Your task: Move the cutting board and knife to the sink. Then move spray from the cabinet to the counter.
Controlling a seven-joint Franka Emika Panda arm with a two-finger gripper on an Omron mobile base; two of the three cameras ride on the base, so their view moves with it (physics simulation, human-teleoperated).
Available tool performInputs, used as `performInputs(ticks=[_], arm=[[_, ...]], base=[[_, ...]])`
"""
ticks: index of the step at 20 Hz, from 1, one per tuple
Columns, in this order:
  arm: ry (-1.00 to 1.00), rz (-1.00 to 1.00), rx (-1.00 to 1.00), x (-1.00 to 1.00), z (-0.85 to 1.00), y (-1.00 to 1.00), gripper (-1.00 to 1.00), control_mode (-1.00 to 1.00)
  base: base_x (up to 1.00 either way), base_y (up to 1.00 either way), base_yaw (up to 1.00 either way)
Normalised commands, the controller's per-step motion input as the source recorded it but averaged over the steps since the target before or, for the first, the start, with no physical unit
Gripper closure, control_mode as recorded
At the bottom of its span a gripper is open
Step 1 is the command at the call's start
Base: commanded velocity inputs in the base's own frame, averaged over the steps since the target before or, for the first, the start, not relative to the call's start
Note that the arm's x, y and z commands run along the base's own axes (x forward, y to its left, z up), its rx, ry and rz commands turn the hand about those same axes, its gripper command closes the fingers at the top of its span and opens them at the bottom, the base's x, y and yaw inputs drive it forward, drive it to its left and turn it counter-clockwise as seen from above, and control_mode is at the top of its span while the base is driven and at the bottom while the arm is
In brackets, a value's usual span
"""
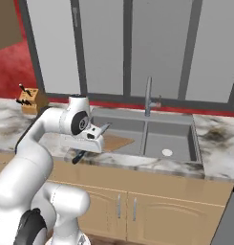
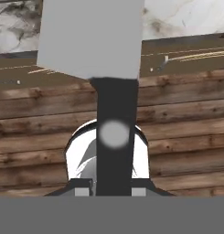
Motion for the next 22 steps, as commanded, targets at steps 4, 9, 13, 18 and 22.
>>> performInputs(ticks=[4, 9, 13, 18, 22], arm=[[0.0, 0.0, 0.0, 0.0, 0.0, 0.0, 1.0, 1.0], [0.0, 0.0, 0.0, 0.0, 0.0, 0.0, 1.0, 1.0], [0.0, 0.0, 0.03, 0.44, -0.14, -0.11, 1.0, -1.0], [0.0, 0.0, 0.08, 0.91, -0.33, -0.3, 1.0, -1.0], [0.02, 0.01, 0.07, 0.79, -0.52, -0.37, 1.0, -1.0]], base=[[0.75, -0.05, 0.0], [0.64, -0.19, 0.0], [0.34, -0.12, 0.0], [0.0, 0.0, 0.0], [0.0, 0.0, 0.0]])
